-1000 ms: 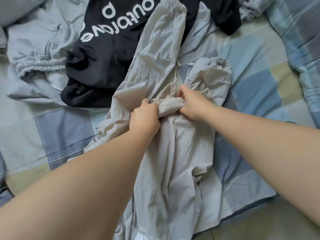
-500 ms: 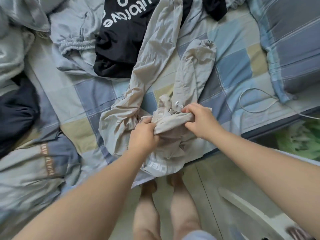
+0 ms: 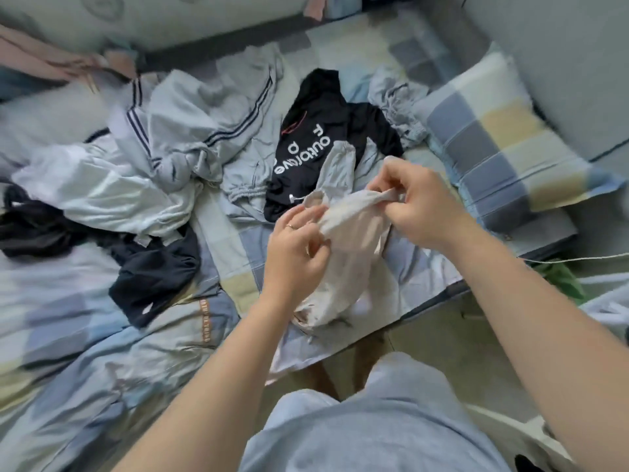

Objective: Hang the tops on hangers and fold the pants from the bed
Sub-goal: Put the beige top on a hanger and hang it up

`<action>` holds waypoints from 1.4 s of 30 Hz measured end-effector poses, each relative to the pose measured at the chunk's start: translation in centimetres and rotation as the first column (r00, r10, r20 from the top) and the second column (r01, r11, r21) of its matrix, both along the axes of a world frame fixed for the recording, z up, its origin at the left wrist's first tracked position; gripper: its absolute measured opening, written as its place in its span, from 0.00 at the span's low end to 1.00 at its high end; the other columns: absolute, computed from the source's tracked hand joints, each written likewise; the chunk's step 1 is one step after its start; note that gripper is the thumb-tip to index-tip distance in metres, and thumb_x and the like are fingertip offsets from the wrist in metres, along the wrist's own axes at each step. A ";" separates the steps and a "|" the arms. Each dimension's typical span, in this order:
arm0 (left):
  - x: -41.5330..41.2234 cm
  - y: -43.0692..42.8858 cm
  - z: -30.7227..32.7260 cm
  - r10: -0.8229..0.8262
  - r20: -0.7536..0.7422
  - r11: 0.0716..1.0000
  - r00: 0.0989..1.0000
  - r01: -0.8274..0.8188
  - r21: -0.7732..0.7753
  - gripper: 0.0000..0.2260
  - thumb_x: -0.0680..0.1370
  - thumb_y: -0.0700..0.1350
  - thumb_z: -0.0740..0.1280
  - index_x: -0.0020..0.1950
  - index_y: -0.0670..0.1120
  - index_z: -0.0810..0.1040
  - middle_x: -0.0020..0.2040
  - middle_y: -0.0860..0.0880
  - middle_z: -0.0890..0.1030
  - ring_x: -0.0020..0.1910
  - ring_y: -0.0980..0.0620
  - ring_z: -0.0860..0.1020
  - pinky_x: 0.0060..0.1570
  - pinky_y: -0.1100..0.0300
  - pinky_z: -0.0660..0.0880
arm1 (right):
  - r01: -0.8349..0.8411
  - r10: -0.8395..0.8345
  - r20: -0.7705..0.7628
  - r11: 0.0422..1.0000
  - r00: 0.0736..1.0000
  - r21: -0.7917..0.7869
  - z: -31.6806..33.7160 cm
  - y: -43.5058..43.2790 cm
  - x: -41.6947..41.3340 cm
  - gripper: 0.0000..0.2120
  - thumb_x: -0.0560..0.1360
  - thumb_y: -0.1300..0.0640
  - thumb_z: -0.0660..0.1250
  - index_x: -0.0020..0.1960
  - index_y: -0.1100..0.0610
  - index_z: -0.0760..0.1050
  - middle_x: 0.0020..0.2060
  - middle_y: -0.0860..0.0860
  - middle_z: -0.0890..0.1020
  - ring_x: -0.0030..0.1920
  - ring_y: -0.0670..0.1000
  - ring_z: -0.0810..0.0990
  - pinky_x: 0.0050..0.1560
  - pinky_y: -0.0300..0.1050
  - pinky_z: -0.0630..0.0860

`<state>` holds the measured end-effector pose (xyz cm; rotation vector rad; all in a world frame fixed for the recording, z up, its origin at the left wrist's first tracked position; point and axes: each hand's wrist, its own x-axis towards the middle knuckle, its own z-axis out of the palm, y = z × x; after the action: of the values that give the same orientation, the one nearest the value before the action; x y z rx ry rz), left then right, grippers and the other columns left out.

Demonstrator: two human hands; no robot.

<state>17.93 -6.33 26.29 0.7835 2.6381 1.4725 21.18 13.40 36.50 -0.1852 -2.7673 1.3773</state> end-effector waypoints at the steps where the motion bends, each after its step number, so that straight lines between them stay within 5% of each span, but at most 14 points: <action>1: -0.3 -0.5 1.9 -0.007 -0.004 1.000 1.000 0.007 0.012 0.12 0.72 0.36 0.70 0.30 0.40 0.71 0.53 0.57 0.81 0.60 0.64 0.74 0.66 0.52 0.71 | -0.021 0.021 -0.050 1.000 0.999 -0.002 2.1 -0.4 0.0 0.05 0.66 0.64 0.61 0.41 0.62 0.72 0.37 0.45 0.81 0.38 0.51 0.76 0.41 0.49 0.72; 4: -1.3 -2.2 7.1 -0.039 0.048 0.999 0.998 0.039 0.005 0.08 0.74 0.38 0.73 0.40 0.40 0.75 0.41 0.63 0.79 0.46 0.65 0.75 0.53 0.54 0.75 | -0.111 0.105 -0.164 0.994 0.981 -0.023 7.4 -1.6 -0.1 0.06 0.68 0.71 0.62 0.41 0.62 0.71 0.37 0.39 0.81 0.36 0.41 0.74 0.37 0.36 0.70; 9: -2.3 -4.1 15.7 -0.094 -0.037 0.987 0.995 0.098 0.126 0.25 0.73 0.43 0.77 0.68 0.47 0.73 0.62 0.55 0.77 0.60 0.66 0.73 0.59 0.75 0.64 | -0.295 0.271 -0.288 0.955 0.918 -0.042 16.1 -4.6 -0.6 0.11 0.69 0.68 0.64 0.38 0.54 0.65 0.40 0.56 0.81 0.36 0.48 0.72 0.34 0.40 0.69; 12: -2.4 -4.4 20.5 -0.177 0.011 0.962 0.984 0.171 0.215 0.10 0.75 0.44 0.72 0.54 0.44 0.79 0.48 0.52 0.80 0.49 0.59 0.77 0.50 0.62 0.71 | -0.364 0.352 -0.357 0.931 0.865 0.037 20.4 -5.9 -1.2 0.11 0.70 0.64 0.67 0.39 0.53 0.67 0.41 0.63 0.80 0.36 0.59 0.74 0.35 0.52 0.71; 14: -2.3 -4.6 23.0 -0.116 0.011 0.940 0.993 0.106 0.325 0.12 0.74 0.44 0.71 0.42 0.37 0.72 0.37 0.43 0.72 0.38 0.49 0.71 0.39 0.52 0.67 | -0.373 0.371 -0.392 0.925 0.842 0.074 22.6 -6.3 -1.5 0.10 0.70 0.62 0.70 0.40 0.57 0.68 0.40 0.65 0.79 0.36 0.62 0.74 0.35 0.55 0.70; 17: -2.3 -5.7 26.7 0.023 0.016 0.877 1.000 -0.028 0.480 0.16 0.73 0.43 0.69 0.37 0.38 0.63 0.31 0.38 0.69 0.31 0.49 0.65 0.29 0.52 0.61 | -0.350 0.358 -0.457 0.931 0.814 0.105 25.1 -6.2 -1.8 0.15 0.72 0.61 0.76 0.41 0.61 0.68 0.33 0.59 0.73 0.31 0.54 0.66 0.32 0.43 0.66; 19: -2.4 -6.8 28.8 0.111 -0.012 0.864 0.994 -0.091 0.494 0.16 0.75 0.42 0.69 0.35 0.43 0.62 0.26 0.46 0.69 0.27 0.51 0.65 0.25 0.56 0.60 | -0.357 0.342 -0.469 0.932 0.814 0.062 26.1 -6.2 -2.0 0.15 0.73 0.61 0.76 0.43 0.60 0.68 0.30 0.52 0.68 0.29 0.46 0.63 0.30 0.36 0.63; 24: -2.9 -9.0 33.4 0.307 -0.119 0.804 0.944 -0.190 0.564 0.17 0.78 0.35 0.67 0.36 0.45 0.63 0.28 0.54 0.60 0.26 0.59 0.59 0.26 0.66 0.58 | -0.437 0.427 -0.278 0.899 0.860 0.027 24.9 -6.6 -3.6 0.15 0.73 0.60 0.76 0.53 0.52 0.73 0.30 0.52 0.79 0.25 0.46 0.70 0.28 0.35 0.67; 27: -2.9 -10.2 34.7 0.358 -0.159 0.782 0.920 -0.203 0.589 0.15 0.76 0.35 0.68 0.36 0.44 0.64 0.30 0.40 0.61 0.28 0.56 0.59 0.27 0.65 0.58 | -0.427 0.438 -0.206 0.899 0.875 0.100 21.1 -6.4 -5.5 0.08 0.75 0.58 0.74 0.42 0.53 0.75 0.29 0.45 0.76 0.28 0.45 0.71 0.32 0.40 0.68; 30: -2.9 -11.5 34.6 0.413 -0.171 0.765 0.895 -0.238 0.598 0.14 0.73 0.35 0.68 0.36 0.41 0.63 0.32 0.31 0.69 0.30 0.53 0.61 0.26 0.63 0.58 | -0.388 0.396 -0.124 0.918 0.910 0.083 16.2 -5.4 -6.9 0.14 0.77 0.59 0.71 0.34 0.59 0.74 0.27 0.46 0.69 0.29 0.44 0.66 0.32 0.43 0.62; 34: -4.6 -13.1 32.7 0.543 -0.162 0.718 0.824 -0.356 0.598 0.18 0.74 0.38 0.70 0.34 0.48 0.61 0.28 0.52 0.64 0.28 0.58 0.59 0.28 0.64 0.59 | -0.274 0.274 -0.011 0.959 0.962 -0.073 11.9 -4.0 -7.3 0.11 0.81 0.58 0.65 0.44 0.53 0.83 0.36 0.51 0.81 0.37 0.45 0.78 0.41 0.38 0.75; 37: -6.3 -13.9 30.7 0.618 -0.111 0.692 0.778 -0.472 0.547 0.12 0.77 0.41 0.69 0.40 0.49 0.67 0.32 0.56 0.67 0.26 0.61 0.64 0.29 0.65 0.63 | -0.194 0.190 -0.038 0.954 0.981 -0.227 11.7 -3.8 -7.3 0.12 0.83 0.56 0.62 0.51 0.63 0.80 0.43 0.56 0.81 0.44 0.51 0.80 0.50 0.52 0.79; 39: -7.0 -13.8 29.2 0.597 -0.076 0.737 0.799 -0.508 0.447 0.07 0.78 0.39 0.68 0.49 0.48 0.71 0.37 0.53 0.74 0.31 0.62 0.72 0.33 0.66 0.68 | -0.200 0.180 -0.098 0.944 0.979 -0.262 12.8 -4.5 -6.9 0.12 0.82 0.54 0.63 0.49 0.60 0.81 0.40 0.53 0.81 0.41 0.51 0.78 0.45 0.54 0.74; 42: -7.0 -12.4 27.1 0.341 0.021 0.921 0.940 -0.338 0.194 0.16 0.76 0.37 0.70 0.60 0.51 0.72 0.50 0.53 0.81 0.48 0.57 0.78 0.46 0.63 0.73 | -0.256 0.211 -0.185 0.930 0.960 -0.264 15.0 -6.3 -6.7 0.19 0.75 0.47 0.65 0.48 0.65 0.79 0.37 0.55 0.76 0.38 0.53 0.72 0.41 0.51 0.66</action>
<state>10.98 -18.76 53.37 0.3490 2.7768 1.8334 14.46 7.06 51.51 0.2432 -2.5182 1.7636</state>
